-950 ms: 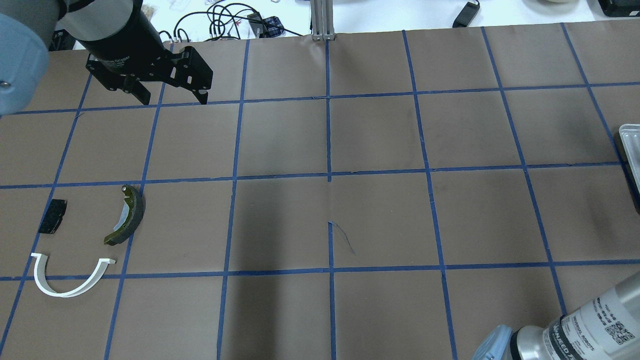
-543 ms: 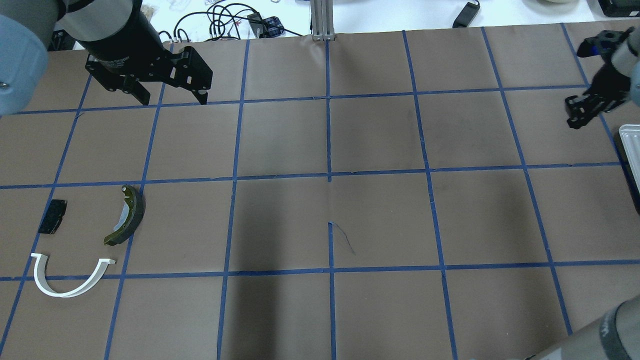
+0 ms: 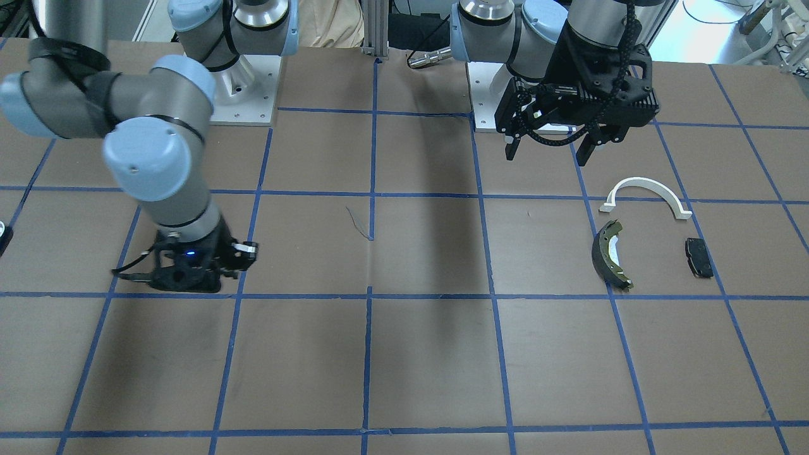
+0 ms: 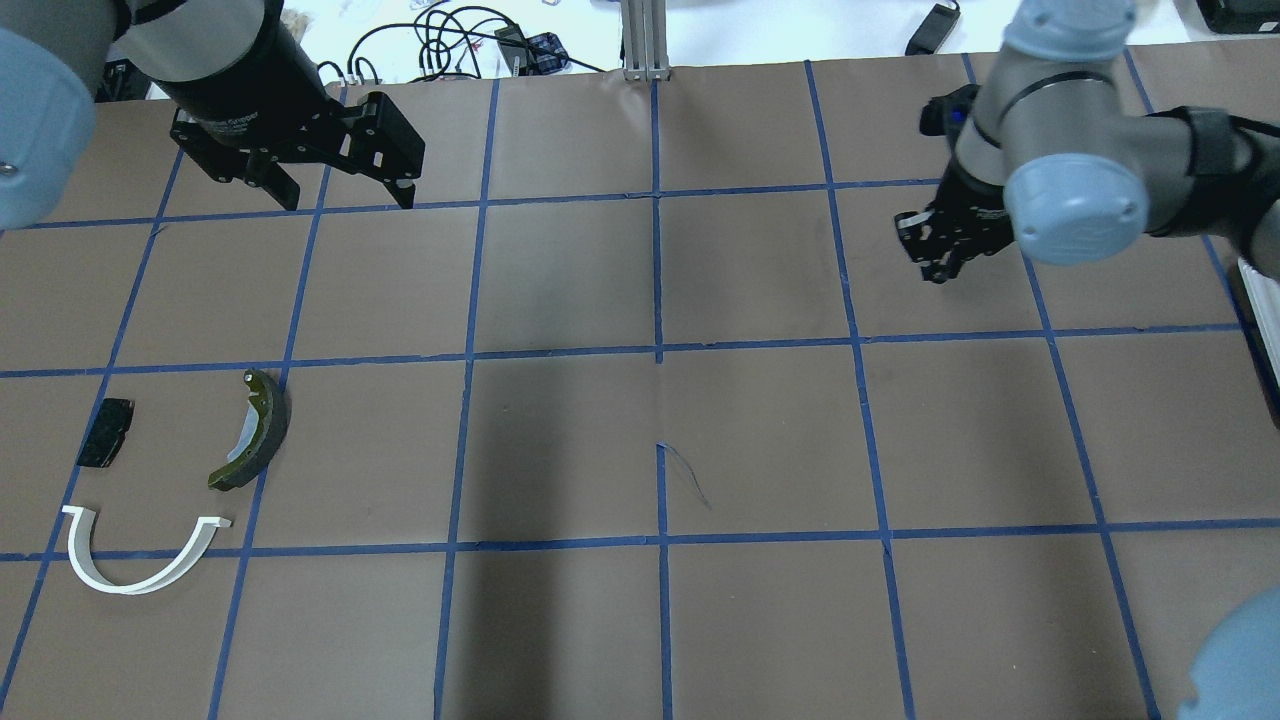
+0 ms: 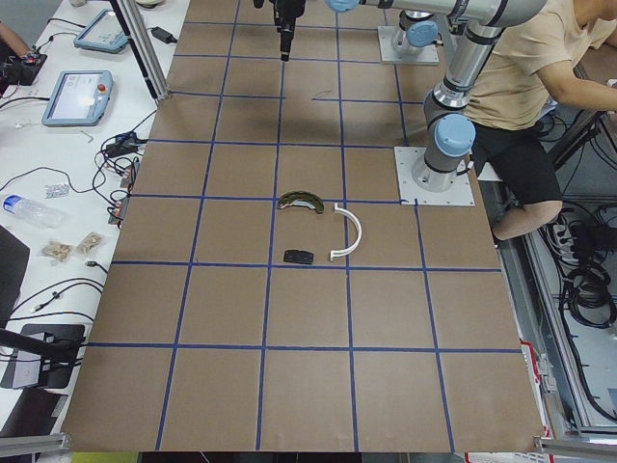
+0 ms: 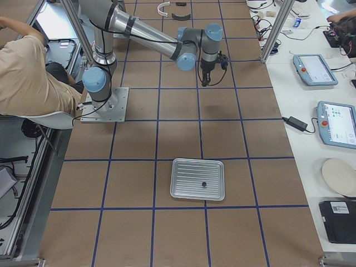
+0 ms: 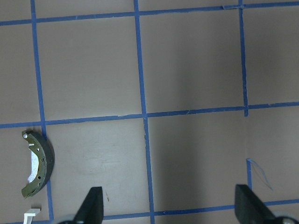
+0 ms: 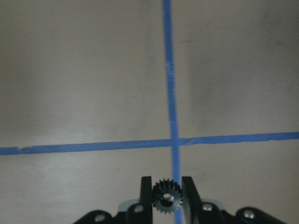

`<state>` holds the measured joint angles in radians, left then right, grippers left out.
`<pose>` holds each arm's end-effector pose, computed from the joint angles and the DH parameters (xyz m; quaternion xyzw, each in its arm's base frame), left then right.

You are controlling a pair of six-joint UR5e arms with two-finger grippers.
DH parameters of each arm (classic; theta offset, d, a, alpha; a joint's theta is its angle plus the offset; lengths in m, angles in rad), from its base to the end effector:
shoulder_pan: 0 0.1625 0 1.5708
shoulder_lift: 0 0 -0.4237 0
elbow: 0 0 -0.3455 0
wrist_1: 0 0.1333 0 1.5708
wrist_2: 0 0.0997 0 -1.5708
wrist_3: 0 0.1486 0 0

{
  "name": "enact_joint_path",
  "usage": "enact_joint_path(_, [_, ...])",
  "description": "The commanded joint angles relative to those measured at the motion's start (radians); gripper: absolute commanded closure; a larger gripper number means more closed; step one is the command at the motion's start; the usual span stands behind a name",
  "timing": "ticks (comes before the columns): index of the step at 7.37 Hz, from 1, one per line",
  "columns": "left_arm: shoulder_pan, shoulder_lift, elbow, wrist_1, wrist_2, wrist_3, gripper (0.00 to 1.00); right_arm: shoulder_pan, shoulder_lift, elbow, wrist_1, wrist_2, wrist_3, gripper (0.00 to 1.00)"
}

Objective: Place bearing gear from tray to pile

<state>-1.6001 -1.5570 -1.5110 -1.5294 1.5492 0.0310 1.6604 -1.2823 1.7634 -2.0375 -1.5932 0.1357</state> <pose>-0.1498 -0.4506 0.4754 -0.0307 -0.9978 0.0575 0.0107 0.1764 -0.5106 0.2588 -0.0230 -0.9996 -0.0059 0.0119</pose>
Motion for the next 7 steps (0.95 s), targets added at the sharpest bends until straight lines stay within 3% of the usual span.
enact_joint_path(1, [0.000, 0.000, 0.000, 0.000, 0.000, 0.003, 0.00, 0.195, 0.081, 0.001, -0.103, 0.086, 0.244, 0.96])
enact_joint_path(3, [-0.001, -0.003, 0.002, 0.003, 0.000, 0.023, 0.00, 0.330, 0.159, -0.002, -0.225, 0.104, 0.393, 0.96])
enact_joint_path(4, [-0.001, -0.005, 0.003, 0.011, 0.003, 0.027, 0.00, 0.370, 0.187, -0.004, -0.240, 0.104, 0.439, 0.90])
enact_joint_path(5, [0.006, 0.005, 0.006, -0.008, 0.005, 0.027, 0.00, 0.377, 0.202, -0.004, -0.250, 0.105, 0.449, 0.75])
enact_joint_path(6, [0.041, -0.018, 0.003, -0.012, -0.003, 0.029, 0.00, 0.374, 0.205, -0.005, -0.251, 0.102, 0.427, 0.01])
enact_joint_path(7, [0.064, -0.052, 0.000, -0.014, -0.006, 0.029, 0.00, 0.345, 0.195, -0.022, -0.256, 0.092, 0.342, 0.00])
